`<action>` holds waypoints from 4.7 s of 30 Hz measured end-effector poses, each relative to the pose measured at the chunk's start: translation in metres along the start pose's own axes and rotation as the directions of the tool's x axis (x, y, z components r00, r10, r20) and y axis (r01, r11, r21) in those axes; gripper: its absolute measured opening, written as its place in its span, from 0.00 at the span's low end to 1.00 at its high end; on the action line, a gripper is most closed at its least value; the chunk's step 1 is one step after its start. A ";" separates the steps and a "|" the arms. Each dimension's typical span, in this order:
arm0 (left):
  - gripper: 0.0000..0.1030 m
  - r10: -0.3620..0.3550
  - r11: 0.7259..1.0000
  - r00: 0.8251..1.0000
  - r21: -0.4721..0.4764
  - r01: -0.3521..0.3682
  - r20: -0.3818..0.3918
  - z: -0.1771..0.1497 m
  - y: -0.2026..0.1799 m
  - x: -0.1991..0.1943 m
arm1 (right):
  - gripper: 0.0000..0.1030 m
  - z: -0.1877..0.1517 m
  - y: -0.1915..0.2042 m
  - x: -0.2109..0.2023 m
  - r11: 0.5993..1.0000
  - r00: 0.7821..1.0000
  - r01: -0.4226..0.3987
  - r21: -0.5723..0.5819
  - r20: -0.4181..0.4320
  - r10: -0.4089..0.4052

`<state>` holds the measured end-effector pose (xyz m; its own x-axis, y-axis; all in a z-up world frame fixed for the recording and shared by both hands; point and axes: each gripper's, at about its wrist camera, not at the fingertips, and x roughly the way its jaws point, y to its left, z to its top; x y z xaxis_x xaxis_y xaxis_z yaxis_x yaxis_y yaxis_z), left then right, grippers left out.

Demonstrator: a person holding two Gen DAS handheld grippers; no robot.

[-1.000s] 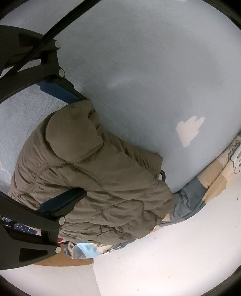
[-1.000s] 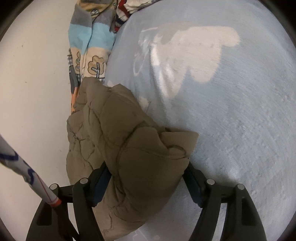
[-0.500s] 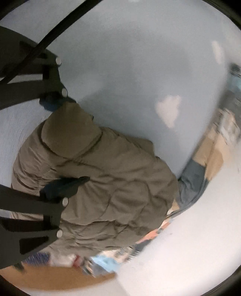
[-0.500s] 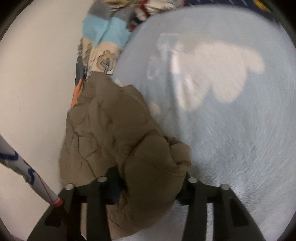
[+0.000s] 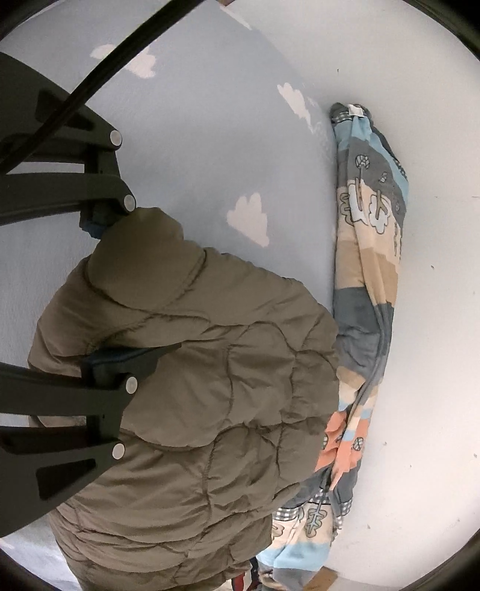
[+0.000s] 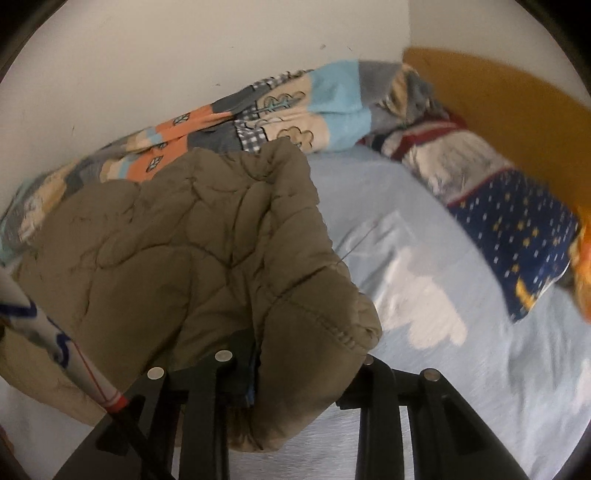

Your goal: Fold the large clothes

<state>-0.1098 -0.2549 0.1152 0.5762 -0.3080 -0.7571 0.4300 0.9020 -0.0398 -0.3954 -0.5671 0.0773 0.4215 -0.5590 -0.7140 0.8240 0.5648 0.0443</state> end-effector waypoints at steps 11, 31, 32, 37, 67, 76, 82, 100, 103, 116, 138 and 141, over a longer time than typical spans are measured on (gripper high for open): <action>0.41 -0.048 0.999 0.999 -0.018 0.048 0.026 0.000 0.012 -0.052 | 0.28 0.004 0.001 -0.056 0.999 0.998 -0.030 -0.032 0.053 0.032; 0.49 -0.082 0.995 0.991 -0.058 0.076 -0.106 -0.150 0.062 -0.125 | 0.29 -0.131 -0.068 -0.155 0.986 0.995 -0.082 0.143 -0.045 0.089; 0.56 -0.095 0.991 0.985 -0.103 0.081 -0.144 -0.153 0.068 -0.115 | 0.30 -0.140 -0.073 -0.144 0.982 0.991 -0.078 0.174 -0.091 0.095; 0.78 -0.188 0.940 0.953 -0.325 0.104 -0.237 -0.154 0.105 -0.099 | 0.45 -0.155 -0.099 -0.116 0.933 0.964 -0.097 0.347 -0.200 0.174; 0.87 -0.088 0.959 0.995 0.267 0.095 -0.041 -0.168 -0.054 -0.106 | 0.55 -0.145 0.025 -0.118 0.993 0.988 -0.116 -0.026 -0.107 0.113; 0.87 -0.101 0.971 0.993 0.222 0.087 0.054 -0.176 -0.040 -0.140 | 0.54 -0.138 -0.005 -0.157 0.992 0.994 -0.112 0.060 -0.004 0.113; 0.87 -0.070 0.971 0.991 0.237 0.042 0.111 -0.176 -0.045 -0.153 | 0.54 -0.151 -0.032 -0.161 0.992 0.997 -0.022 0.127 -0.064 0.031; 0.87 -0.036 0.962 0.995 0.272 0.010 0.092 -0.179 -0.049 -0.138 | 0.56 -0.157 -0.030 -0.150 0.993 0.996 0.016 0.116 -0.091 -0.005; 0.87 -0.037 0.961 0.995 0.276 0.010 0.092 -0.179 -0.049 -0.138 | 0.56 -0.151 -0.023 -0.166 0.996 1.000 -0.005 0.089 0.006 0.004; 0.87 -0.026 0.955 0.995 0.296 -0.004 0.097 -0.180 -0.054 -0.135 | 0.56 -0.157 0.051 -0.156 0.982 0.989 -0.147 -0.117 0.003 0.148; 0.87 -0.018 0.951 0.996 0.309 -0.010 0.088 -0.182 -0.055 -0.131 | 0.59 -0.162 0.089 -0.160 0.951 0.974 -0.213 -0.223 0.024 0.224; 0.87 -0.018 0.950 0.996 0.313 -0.010 0.086 -0.181 -0.056 -0.131 | 0.61 -0.164 0.091 -0.145 0.952 0.975 -0.220 -0.214 -0.033 0.218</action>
<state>-0.3351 -0.2100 0.0981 0.6260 -0.3491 -0.6973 0.6200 0.7651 0.1737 -0.4437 -0.3349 0.0700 0.5780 -0.4023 -0.7099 0.6110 0.7901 0.0497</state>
